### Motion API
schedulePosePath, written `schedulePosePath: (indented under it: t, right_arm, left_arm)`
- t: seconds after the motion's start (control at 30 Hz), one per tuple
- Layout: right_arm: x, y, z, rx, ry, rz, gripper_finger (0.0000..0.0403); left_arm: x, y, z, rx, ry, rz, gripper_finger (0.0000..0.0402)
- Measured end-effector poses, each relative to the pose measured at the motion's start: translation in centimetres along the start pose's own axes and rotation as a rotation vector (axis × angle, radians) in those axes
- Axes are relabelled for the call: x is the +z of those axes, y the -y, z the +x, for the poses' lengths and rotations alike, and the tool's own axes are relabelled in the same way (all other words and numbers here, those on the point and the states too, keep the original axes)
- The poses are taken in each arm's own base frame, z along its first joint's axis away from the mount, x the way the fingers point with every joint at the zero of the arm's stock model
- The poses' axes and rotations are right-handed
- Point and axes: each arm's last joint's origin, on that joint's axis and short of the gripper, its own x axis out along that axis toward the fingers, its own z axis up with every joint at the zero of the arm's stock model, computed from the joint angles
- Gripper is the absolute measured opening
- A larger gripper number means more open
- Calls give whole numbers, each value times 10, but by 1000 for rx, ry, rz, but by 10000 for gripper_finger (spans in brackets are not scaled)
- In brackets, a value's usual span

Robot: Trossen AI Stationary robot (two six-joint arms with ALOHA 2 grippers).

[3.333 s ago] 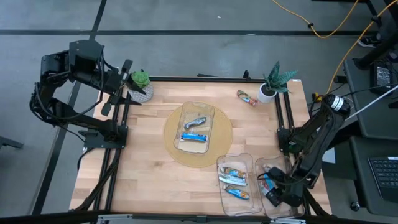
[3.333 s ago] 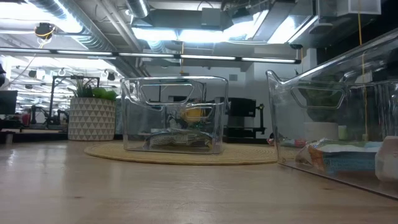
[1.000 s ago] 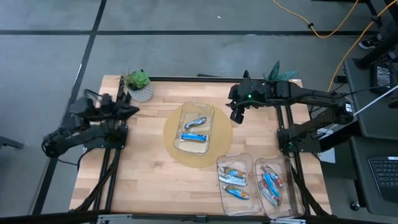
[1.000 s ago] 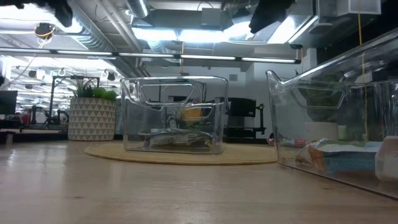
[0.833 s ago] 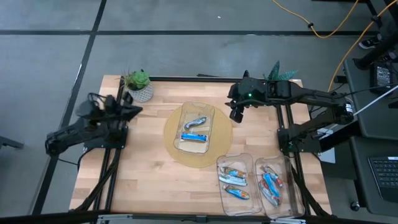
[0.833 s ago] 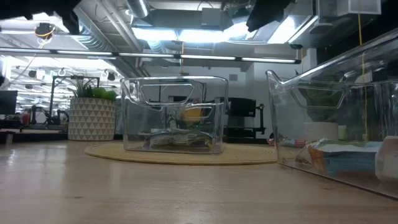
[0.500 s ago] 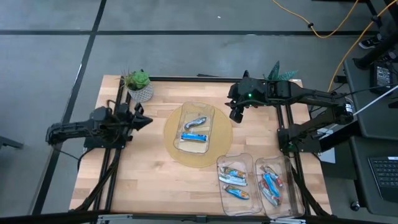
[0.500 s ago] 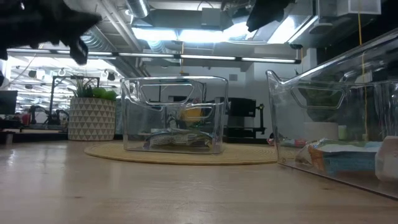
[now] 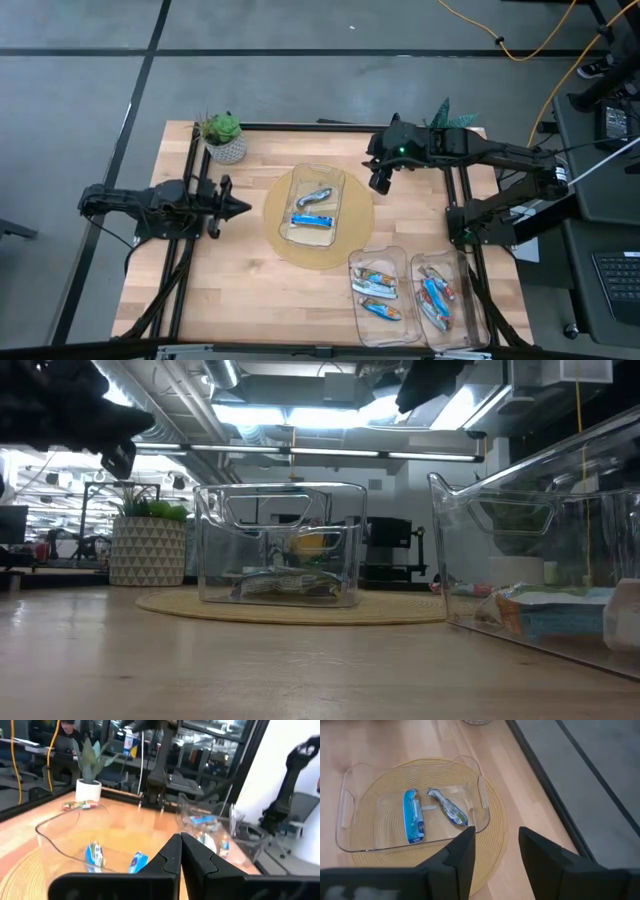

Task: Pick and place Granola Bars by type
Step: Put the red granola bar pack into the bottom right transparent bin

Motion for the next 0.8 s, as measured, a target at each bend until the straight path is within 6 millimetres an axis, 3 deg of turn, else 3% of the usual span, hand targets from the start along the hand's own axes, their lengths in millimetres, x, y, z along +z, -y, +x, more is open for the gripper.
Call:
schedulePosePath:
  t: [0.1,0.8]
  right_arm:
    - [1,2,0,-5,4,-4,154]
    - [-2,2,0,1,-22,-39,154]
  left_arm:
    - [-12,-3,2,-1,-16,-5,1]
    - [-17,-3,5,-41,-76,234,1]
